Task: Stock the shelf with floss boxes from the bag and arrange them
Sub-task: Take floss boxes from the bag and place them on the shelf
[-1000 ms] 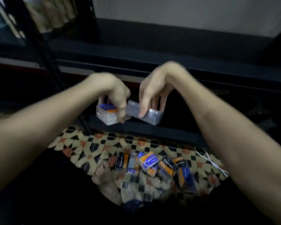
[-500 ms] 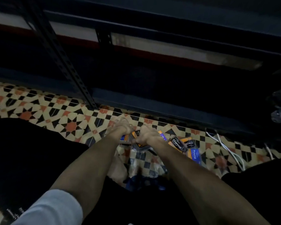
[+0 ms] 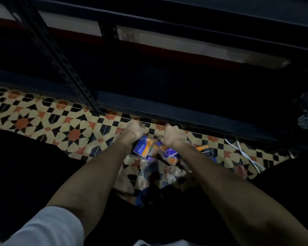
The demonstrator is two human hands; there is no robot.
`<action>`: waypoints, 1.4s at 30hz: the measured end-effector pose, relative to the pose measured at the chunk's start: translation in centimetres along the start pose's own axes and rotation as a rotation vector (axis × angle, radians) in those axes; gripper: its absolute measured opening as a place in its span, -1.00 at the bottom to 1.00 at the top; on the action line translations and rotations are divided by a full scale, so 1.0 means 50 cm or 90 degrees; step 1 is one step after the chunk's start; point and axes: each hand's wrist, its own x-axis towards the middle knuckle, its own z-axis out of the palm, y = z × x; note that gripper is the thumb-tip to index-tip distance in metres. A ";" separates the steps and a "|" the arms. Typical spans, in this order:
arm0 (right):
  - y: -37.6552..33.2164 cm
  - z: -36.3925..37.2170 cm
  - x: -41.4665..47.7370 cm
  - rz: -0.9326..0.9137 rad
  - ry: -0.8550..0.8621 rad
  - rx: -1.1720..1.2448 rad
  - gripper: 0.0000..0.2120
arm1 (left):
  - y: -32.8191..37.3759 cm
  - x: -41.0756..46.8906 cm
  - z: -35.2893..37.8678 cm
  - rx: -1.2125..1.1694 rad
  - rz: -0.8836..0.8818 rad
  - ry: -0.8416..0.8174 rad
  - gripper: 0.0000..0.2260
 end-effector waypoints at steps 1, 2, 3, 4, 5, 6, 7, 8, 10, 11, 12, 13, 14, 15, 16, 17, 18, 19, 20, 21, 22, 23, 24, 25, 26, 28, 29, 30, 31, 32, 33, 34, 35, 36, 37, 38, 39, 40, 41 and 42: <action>0.012 -0.019 -0.003 0.009 0.019 -0.007 -0.65 | 0.012 -0.004 -0.003 0.016 0.019 0.018 -0.88; 0.023 -0.043 -0.008 0.012 0.039 -0.014 -0.66 | 0.028 -0.016 -0.012 0.036 0.055 0.032 -0.87; 0.036 -0.064 -0.018 0.009 0.071 -0.033 -0.64 | 0.049 -0.024 -0.014 0.070 0.087 0.048 -0.83; 0.052 -0.079 -0.019 0.018 0.085 -0.033 -0.62 | 0.068 -0.036 -0.011 0.097 0.141 0.062 -0.80; 0.066 -0.093 -0.020 0.030 0.092 -0.026 -0.59 | 0.091 -0.050 -0.008 0.115 0.173 0.066 -0.78; 0.081 -0.108 -0.029 0.038 0.090 -0.018 -0.57 | 0.111 -0.062 0.005 0.127 0.227 0.069 -0.77; 0.093 -0.119 -0.038 0.032 0.094 -0.012 -0.55 | 0.129 -0.073 0.017 0.151 0.253 0.060 -0.76; 0.105 -0.124 -0.041 0.038 0.091 -0.008 -0.53 | 0.142 -0.080 0.031 0.172 0.296 0.067 -0.75; 0.125 -0.124 -0.048 0.048 0.087 0.003 -0.48 | 0.159 -0.095 0.057 0.231 0.343 0.049 -0.74; 0.134 -0.118 -0.051 0.051 0.079 0.012 -0.47 | 0.164 -0.102 0.070 0.262 0.351 0.029 -0.72; 0.142 -0.112 -0.054 0.061 0.064 0.016 -0.45 | 0.164 -0.106 0.085 0.282 0.365 0.012 -0.69; 0.153 -0.103 -0.055 0.072 0.051 0.019 -0.41 | 0.167 -0.113 0.098 0.314 0.368 -0.010 -0.63; 0.162 -0.094 -0.058 0.077 0.032 0.016 -0.35 | 0.165 -0.119 0.112 0.345 0.366 -0.025 -0.54; 0.171 -0.082 -0.060 0.081 0.009 0.014 -0.30 | 0.161 -0.124 0.122 0.387 0.348 -0.051 -0.42; 0.179 -0.074 -0.066 0.087 -0.014 0.011 -0.28 | 0.155 -0.128 0.132 0.424 0.333 -0.073 -0.30; 0.187 -0.061 -0.068 0.094 -0.038 0.011 -0.28 | 0.147 -0.131 0.139 0.462 0.311 -0.102 -0.21; 0.195 -0.048 -0.071 0.099 -0.058 0.009 -0.28 | 0.139 -0.133 0.145 0.493 0.296 -0.122 -0.16; 0.202 -0.033 -0.073 0.101 -0.073 0.004 -0.27 | 0.133 -0.133 0.152 0.513 0.290 -0.138 -0.13; 0.207 -0.018 -0.073 0.104 -0.079 -0.002 -0.24 | 0.128 -0.136 0.158 0.515 0.292 -0.145 -0.12; 0.209 -0.005 -0.072 0.115 -0.074 0.002 -0.22 | 0.127 -0.138 0.163 0.497 0.294 -0.146 -0.12; 0.207 0.007 -0.073 0.124 -0.067 0.001 -0.21 | 0.124 -0.142 0.167 0.461 0.290 -0.139 -0.12; 0.208 0.016 -0.072 0.131 -0.055 -0.003 -0.23 | 0.125 -0.145 0.171 0.432 0.288 -0.130 -0.12; 0.207 0.025 -0.072 0.132 -0.047 -0.015 -0.25 | 0.123 -0.147 0.175 0.418 0.287 -0.119 -0.13; 0.208 0.032 -0.073 0.133 -0.042 -0.021 -0.28 | 0.124 -0.147 0.178 0.424 0.287 -0.113 -0.14; 0.209 0.037 -0.076 0.130 -0.037 -0.021 -0.30 | 0.122 -0.146 0.181 0.440 0.279 -0.111 -0.13; 0.211 0.050 -0.078 0.121 -0.021 -0.002 -0.37 | 0.117 -0.143 0.182 0.478 0.267 -0.098 -0.16; 0.213 0.052 -0.079 0.119 -0.012 0.009 -0.41 | 0.116 -0.142 0.183 0.498 0.271 -0.080 -0.19; 0.215 0.055 -0.078 0.118 -0.004 0.018 -0.45 | 0.117 -0.143 0.183 0.509 0.274 -0.063 -0.23; 0.216 0.055 -0.079 0.116 0.001 0.026 -0.48 | 0.119 -0.145 0.181 0.508 0.276 -0.054 -0.26; 0.217 0.050 -0.082 0.116 0.001 0.035 -0.50 | 0.125 -0.148 0.177 0.493 0.277 -0.051 -0.27; 0.216 0.041 -0.087 0.118 0.003 0.046 -0.52 | 0.129 -0.146 0.173 0.466 0.274 -0.055 -0.24; 0.215 0.026 -0.087 0.126 -0.002 0.059 -0.52 | 0.139 -0.142 0.164 0.415 0.265 -0.069 -0.20; 0.215 0.006 -0.089 0.137 -0.012 0.070 -0.53 | 0.153 -0.139 0.151 0.348 0.253 -0.098 -0.14; 0.216 -0.018 -0.093 0.145 -0.015 0.075 -0.52 | 0.169 -0.138 0.136 0.276 0.248 -0.130 -0.11; 0.221 -0.049 -0.097 0.152 -0.008 0.075 -0.51 | 0.193 -0.139 0.118 0.223 0.258 -0.155 -0.11; 0.227 -0.085 -0.102 0.155 -0.007 0.074 -0.51 | 0.220 -0.142 0.098 0.198 0.274 -0.175 -0.14; 0.233 -0.119 -0.105 0.151 -0.013 0.077 -0.51 | 0.246 -0.148 0.078 0.200 0.293 -0.188 -0.20; 0.242 -0.159 -0.111 0.144 -0.016 0.082 -0.51 | 0.276 -0.157 0.058 0.212 0.324 -0.193 -0.27; 0.254 -0.197 -0.115 0.142 -0.013 0.085 -0.52 | 0.305 -0.170 0.039 0.225 0.358 -0.193 -0.33; 0.264 -0.243 -0.131 0.144 -0.008 0.085 -0.53 | 0.339 -0.192 0.017 0.231 0.396 -0.188 -0.37</action>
